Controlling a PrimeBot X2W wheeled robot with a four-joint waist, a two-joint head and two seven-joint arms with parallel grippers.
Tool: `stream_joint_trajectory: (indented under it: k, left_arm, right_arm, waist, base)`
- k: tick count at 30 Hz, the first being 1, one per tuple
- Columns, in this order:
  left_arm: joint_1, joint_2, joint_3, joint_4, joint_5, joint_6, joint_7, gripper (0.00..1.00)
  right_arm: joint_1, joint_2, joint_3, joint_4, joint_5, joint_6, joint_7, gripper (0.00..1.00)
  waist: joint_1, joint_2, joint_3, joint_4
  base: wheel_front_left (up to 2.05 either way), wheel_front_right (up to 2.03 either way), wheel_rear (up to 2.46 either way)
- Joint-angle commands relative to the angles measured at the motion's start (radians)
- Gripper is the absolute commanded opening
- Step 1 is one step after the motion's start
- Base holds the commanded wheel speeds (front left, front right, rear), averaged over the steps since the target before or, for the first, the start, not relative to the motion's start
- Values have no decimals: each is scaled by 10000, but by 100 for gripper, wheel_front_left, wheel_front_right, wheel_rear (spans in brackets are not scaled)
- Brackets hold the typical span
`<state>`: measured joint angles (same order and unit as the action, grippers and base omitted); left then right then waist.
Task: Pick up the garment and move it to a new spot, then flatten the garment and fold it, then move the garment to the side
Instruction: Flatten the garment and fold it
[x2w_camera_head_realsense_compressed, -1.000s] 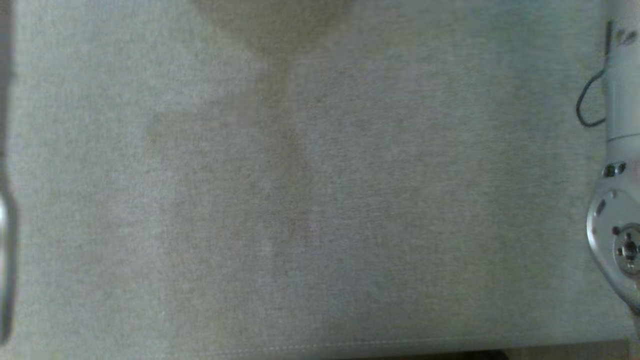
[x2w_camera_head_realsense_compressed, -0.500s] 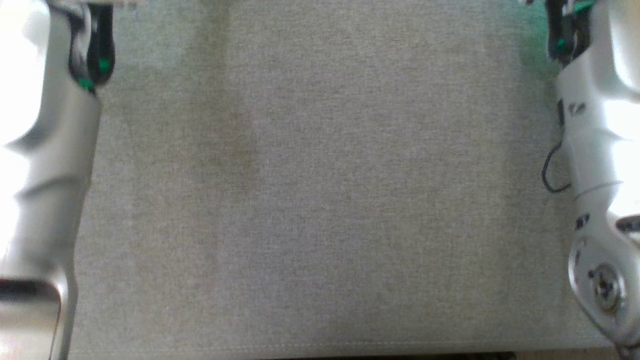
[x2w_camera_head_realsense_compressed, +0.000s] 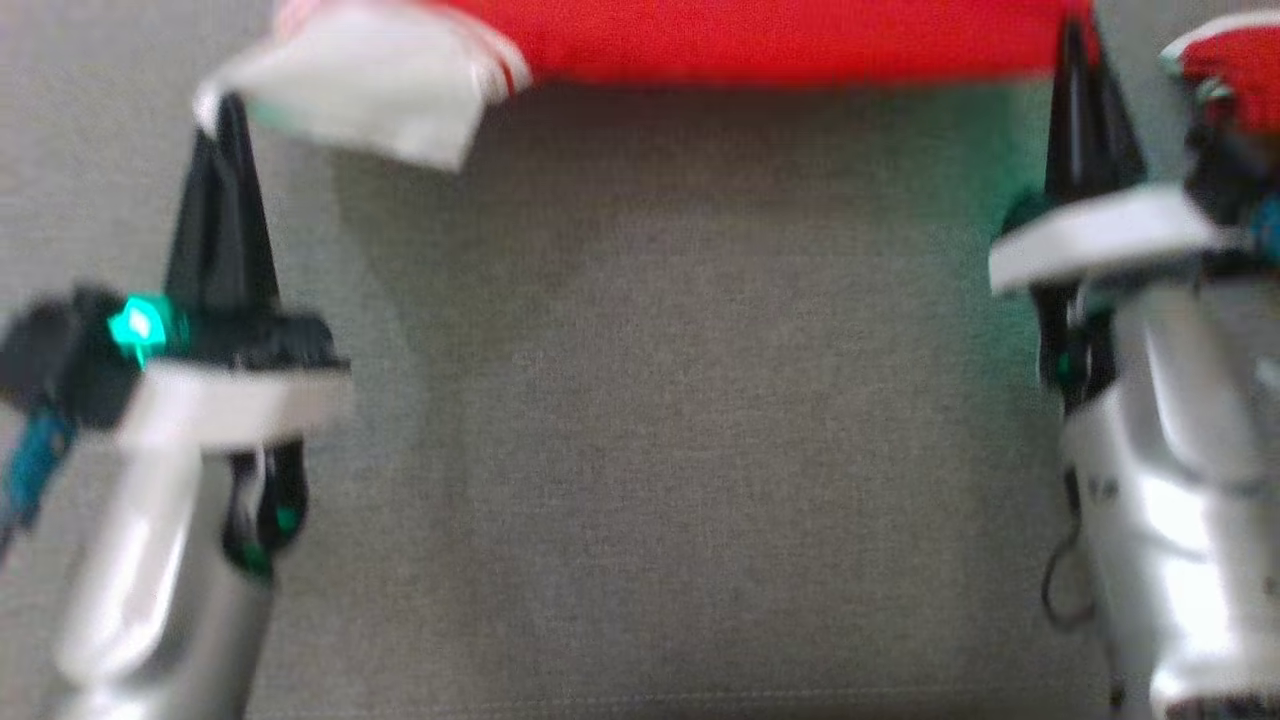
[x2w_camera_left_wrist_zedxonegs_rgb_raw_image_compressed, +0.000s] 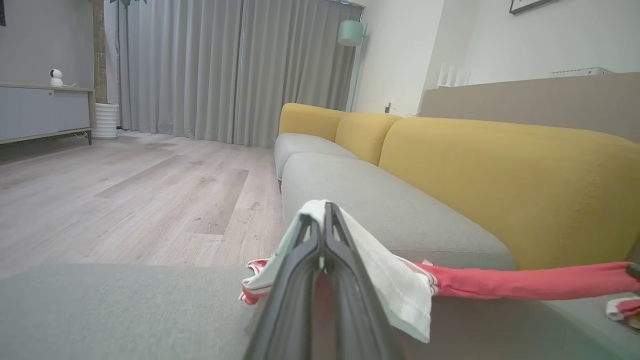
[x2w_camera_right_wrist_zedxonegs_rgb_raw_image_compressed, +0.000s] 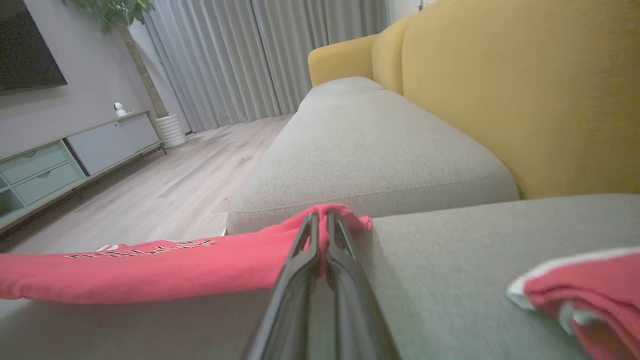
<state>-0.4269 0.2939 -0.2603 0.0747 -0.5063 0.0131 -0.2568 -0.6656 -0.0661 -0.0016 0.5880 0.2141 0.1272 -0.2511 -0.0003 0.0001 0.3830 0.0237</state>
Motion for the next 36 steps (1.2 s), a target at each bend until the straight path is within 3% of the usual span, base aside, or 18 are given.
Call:
stream_joint_trajectory:
  k: [1,10,19,25,36]
  left_arm:
    - [475,272,482,-644,-119,234,-35,0]
    - [3714,12,375,-2392,-542,1010,254,0]
    - [5937,-51,-111,-3629,-680,1517,784,0]
    - [6297,-74,-572,-3361,-792,1457,1222,0]
    - [5473,-264,-897,-1774,-928,949,1149,0]
  right_arm:
    - [546,158,183,-589,203,35,-105,0]
    - [4001,158,-42,-2437,825,35,175,0]
    - [7044,158,3,-4636,1104,35,1344,0]
    - [7559,158,30,-5066,990,35,1944,0]
    - [7220,158,81,-4338,906,35,2321,0]
  waist:
    - [3,-1,-918,43]
    - [3,-1,-2387,278]
    - [3,-1,-3132,295]
    - [3,-1,-3232,225]
    - [3,-1,-2926,214]
  base:
    - [0,0,0]
    - [0,0,0]
    - [0,0,0]
    - [0,0,0]
    - [0,0,0]
